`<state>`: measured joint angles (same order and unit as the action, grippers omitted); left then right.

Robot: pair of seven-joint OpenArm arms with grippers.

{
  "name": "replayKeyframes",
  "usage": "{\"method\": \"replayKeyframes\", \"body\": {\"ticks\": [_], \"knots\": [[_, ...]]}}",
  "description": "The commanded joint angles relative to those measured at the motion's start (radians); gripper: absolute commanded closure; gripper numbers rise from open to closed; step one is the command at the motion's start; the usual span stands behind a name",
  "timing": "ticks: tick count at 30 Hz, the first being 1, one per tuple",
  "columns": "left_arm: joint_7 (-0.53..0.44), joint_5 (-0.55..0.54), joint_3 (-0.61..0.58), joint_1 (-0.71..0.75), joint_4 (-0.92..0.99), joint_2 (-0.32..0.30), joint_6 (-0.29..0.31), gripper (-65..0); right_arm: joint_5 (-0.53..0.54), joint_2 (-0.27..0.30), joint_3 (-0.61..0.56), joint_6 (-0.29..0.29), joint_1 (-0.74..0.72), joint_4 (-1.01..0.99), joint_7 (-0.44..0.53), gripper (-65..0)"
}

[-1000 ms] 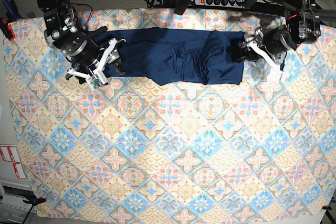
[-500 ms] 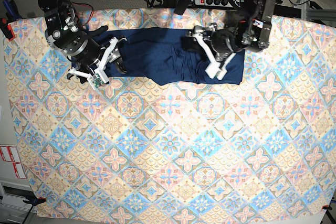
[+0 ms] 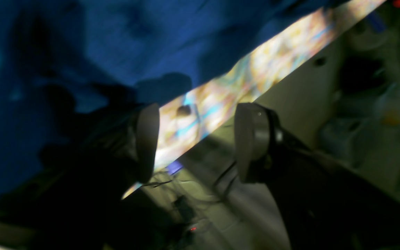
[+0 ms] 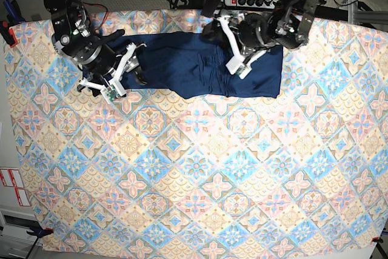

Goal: Fold the T-shirt properly
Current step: 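Regrasp the folded end and push it further toward the strip's middle, then open the left gripper and move the right gripper to the strip's other end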

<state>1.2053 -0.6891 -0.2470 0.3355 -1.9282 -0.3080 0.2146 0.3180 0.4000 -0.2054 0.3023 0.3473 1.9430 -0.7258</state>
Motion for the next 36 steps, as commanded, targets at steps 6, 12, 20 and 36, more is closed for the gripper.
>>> {"method": "replayKeyframes", "body": {"ticks": [6, 12, 20, 36], "knots": [[-0.018, -0.016, 0.286, 0.037, -0.057, -0.001, 0.001, -33.6, 0.007, 0.014, 0.013, -0.002, -0.009, 0.019, 0.024, -32.9], [-0.017, -0.016, 0.464, 0.072, -0.05, 0.014, 0.004, -33.6, 0.005, 0.014, 0.177, -0.002, 0.008, 0.009, 0.018, -32.9], [-0.011, -0.011, 0.513, 0.073, -0.047, 0.063, 0.004, -33.6, 0.01, 0.009, 0.358, -0.002, 0.008, -0.014, -0.111, -32.9], [-0.017, -0.014, 0.512, 0.081, 0.028, 0.069, 0.004, -33.5, 0.01, 0.009, 0.43, -0.001, -0.023, -0.127, -0.17, -32.9]]}}
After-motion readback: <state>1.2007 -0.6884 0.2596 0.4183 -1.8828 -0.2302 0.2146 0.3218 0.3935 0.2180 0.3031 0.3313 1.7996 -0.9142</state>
